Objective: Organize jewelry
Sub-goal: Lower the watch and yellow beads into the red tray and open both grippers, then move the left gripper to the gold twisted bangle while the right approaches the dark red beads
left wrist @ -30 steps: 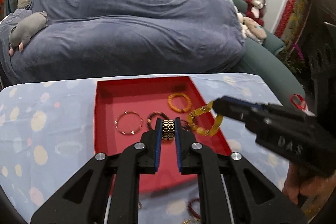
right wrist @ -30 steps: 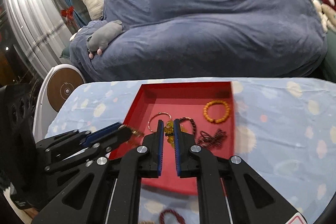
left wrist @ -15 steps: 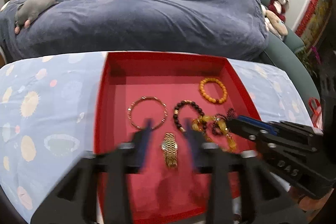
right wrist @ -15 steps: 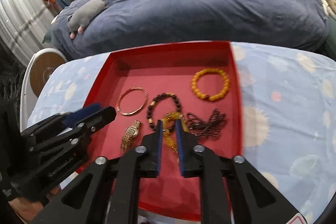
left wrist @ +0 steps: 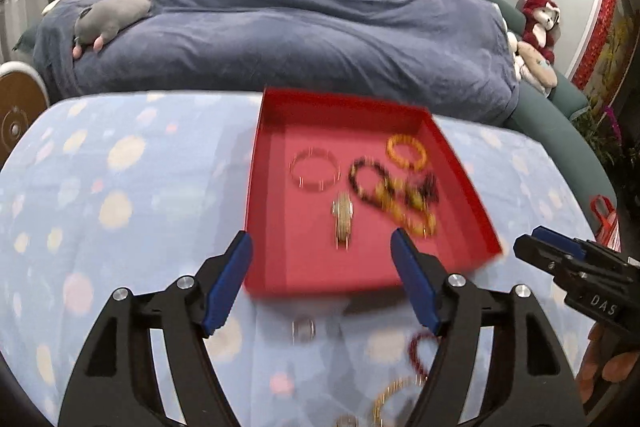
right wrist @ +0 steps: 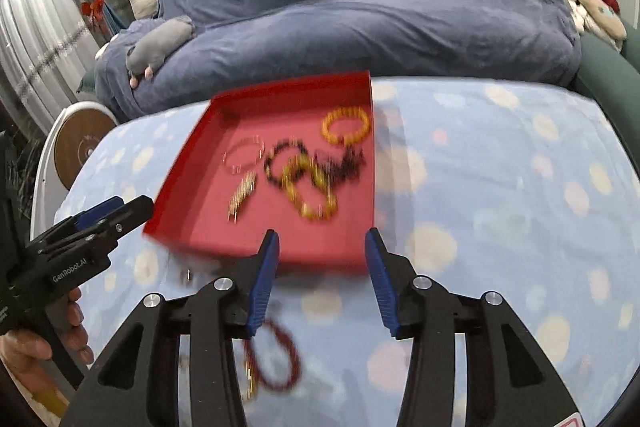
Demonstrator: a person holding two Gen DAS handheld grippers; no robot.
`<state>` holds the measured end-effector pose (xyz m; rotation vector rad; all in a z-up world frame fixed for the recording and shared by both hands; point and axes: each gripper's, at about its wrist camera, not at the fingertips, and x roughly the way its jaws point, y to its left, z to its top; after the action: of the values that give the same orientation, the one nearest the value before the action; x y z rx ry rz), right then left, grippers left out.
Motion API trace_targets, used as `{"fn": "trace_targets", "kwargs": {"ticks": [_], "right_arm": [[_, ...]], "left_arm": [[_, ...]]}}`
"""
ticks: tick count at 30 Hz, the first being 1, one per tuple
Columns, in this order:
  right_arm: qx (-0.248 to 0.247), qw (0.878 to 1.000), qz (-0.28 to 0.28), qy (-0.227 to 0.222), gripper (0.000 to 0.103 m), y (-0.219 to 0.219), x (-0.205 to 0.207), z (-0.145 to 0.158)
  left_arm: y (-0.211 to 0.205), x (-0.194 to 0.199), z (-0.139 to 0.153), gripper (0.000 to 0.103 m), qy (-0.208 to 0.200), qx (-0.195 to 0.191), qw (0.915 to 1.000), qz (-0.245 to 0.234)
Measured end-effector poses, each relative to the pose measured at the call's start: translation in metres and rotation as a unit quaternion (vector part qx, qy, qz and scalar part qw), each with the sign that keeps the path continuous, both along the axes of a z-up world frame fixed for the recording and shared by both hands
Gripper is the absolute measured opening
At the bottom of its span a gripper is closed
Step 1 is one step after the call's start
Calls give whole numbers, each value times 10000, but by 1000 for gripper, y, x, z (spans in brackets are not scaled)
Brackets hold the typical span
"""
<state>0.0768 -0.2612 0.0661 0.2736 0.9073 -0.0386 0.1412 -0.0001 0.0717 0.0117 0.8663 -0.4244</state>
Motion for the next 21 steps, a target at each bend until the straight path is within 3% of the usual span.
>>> {"fn": "trace_targets", "kwargs": {"ticks": [11,21], "right_arm": [[141,9985,-35,526,44,19,-62,-37],[126,9978,-28,658,44,25,-79,-50]], "left_arm": [[2,-79,-44,68,411,338,9985,-107],[-19,-94,-79,64,567,584,9964,-225]]}}
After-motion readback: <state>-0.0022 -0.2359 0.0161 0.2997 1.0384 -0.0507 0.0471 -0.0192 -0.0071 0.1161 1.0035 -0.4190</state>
